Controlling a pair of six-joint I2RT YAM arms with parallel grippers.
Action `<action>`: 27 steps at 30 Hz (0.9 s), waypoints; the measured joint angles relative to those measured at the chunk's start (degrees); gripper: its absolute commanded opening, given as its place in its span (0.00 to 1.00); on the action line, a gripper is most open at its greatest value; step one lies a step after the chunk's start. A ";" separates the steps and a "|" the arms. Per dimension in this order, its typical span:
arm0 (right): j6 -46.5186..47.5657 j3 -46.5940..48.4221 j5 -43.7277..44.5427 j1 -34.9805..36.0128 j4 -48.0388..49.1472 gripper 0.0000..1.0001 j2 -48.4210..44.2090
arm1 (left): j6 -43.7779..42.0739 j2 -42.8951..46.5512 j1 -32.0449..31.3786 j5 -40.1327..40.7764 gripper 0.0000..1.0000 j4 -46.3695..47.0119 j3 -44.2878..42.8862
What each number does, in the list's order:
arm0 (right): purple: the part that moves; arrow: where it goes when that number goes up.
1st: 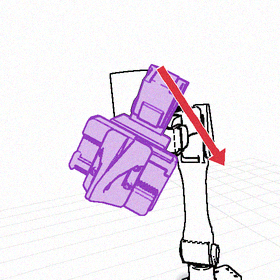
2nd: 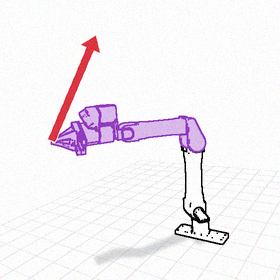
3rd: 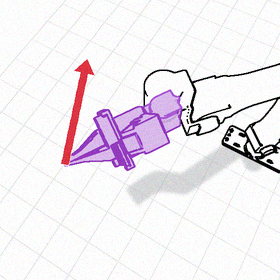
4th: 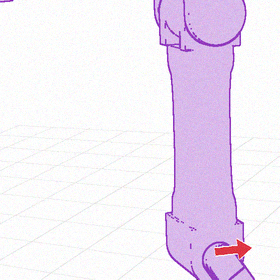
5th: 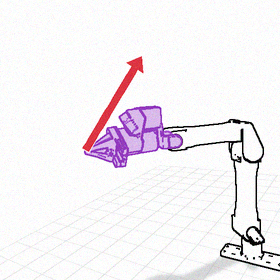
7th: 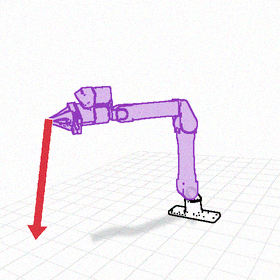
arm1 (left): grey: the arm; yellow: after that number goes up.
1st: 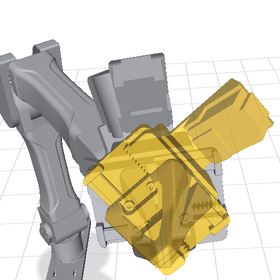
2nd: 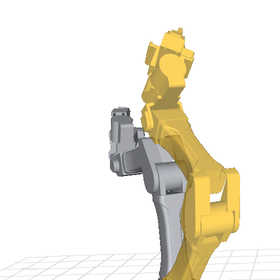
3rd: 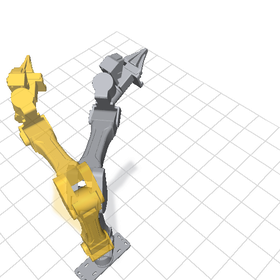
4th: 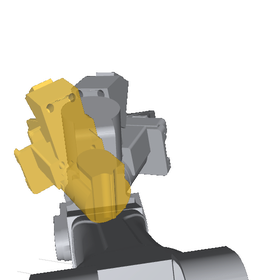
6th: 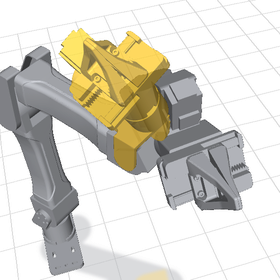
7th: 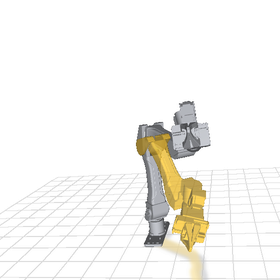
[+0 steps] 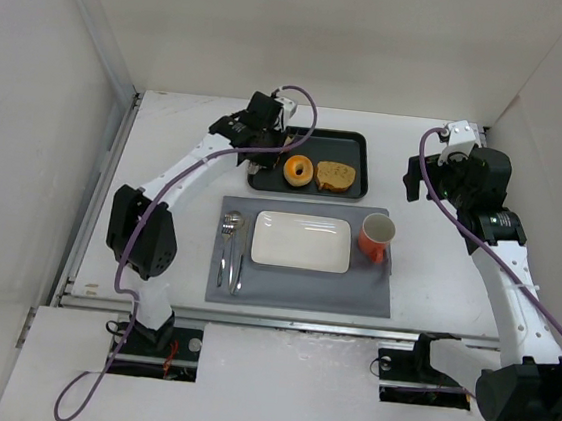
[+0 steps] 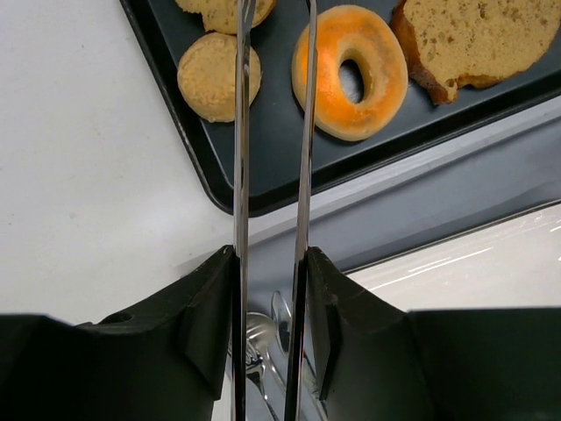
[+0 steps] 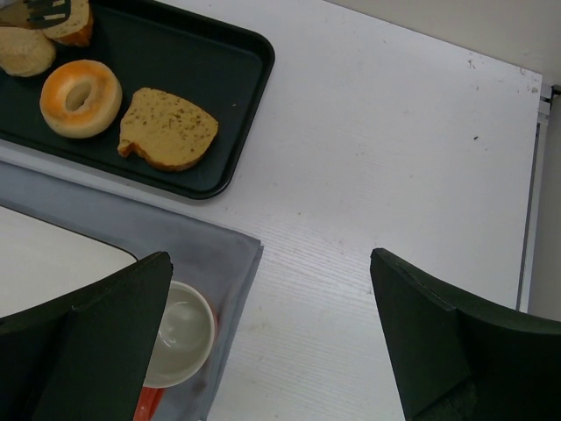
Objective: Place the bread
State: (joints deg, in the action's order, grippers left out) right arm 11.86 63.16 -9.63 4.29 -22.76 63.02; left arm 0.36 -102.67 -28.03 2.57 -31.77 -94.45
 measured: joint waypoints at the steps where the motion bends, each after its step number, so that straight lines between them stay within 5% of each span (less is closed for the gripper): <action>1: 0.00 0.00 0.00 0.00 0.02 1.00 0.00 | -0.20 -0.35 -0.55 0.76 0.32 -0.15 -0.50; 27: 0.00 0.00 -0.02 0.00 0.00 1.00 0.00 | -1.46 -7.04 -6.32 15.96 0.33 -2.12 -2.32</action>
State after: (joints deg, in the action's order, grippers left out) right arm 11.86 63.16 -9.65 4.29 -22.76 63.02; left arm -1.10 -109.71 -34.35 18.52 -33.89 -96.77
